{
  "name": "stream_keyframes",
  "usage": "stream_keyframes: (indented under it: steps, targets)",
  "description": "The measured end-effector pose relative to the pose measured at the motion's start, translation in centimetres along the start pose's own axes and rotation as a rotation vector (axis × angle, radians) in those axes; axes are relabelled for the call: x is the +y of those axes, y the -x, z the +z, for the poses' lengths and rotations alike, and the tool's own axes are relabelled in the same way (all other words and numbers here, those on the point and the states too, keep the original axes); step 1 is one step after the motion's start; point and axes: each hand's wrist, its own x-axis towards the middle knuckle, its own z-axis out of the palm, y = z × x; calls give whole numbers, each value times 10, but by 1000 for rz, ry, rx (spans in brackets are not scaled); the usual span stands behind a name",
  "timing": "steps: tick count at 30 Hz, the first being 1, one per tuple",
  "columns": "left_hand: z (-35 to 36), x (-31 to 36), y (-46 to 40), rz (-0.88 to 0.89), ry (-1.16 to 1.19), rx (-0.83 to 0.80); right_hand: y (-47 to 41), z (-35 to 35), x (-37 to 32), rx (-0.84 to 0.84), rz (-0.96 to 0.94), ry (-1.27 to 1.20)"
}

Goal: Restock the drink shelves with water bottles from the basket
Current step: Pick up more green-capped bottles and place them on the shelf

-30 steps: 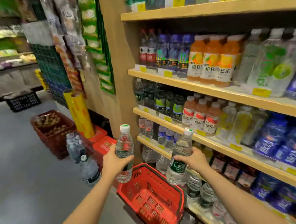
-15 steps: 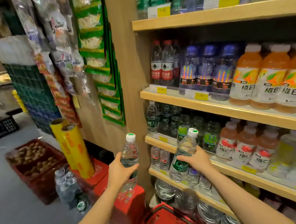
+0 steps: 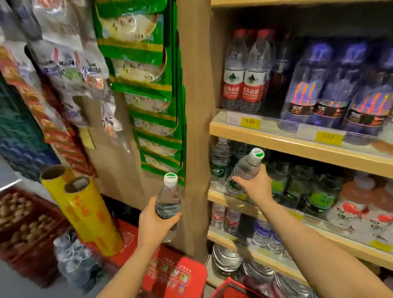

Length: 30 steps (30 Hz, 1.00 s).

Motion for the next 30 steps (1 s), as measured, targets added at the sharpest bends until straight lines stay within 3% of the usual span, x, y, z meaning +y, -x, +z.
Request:
stream_keyframes:
  steps: [6, 12, 17, 21, 30]
  targets:
    - [5, -23, -16, -40, 9, 52, -33, 43, 25, 82, -43, 33]
    - [21, -36, -25, -64, 32, 45, -73, 67, 33, 98, 176, 267]
    - [31, -44, -29, -55, 35, 37, -93, 77, 40, 22, 228, 364]
    - [32, -43, -27, -57, 57, 37, -91, 67, 49, -81, 161, 323]
    - [32, -46, -28, -68, 55, 1, -94, 62, 58, -61, 101, 346]
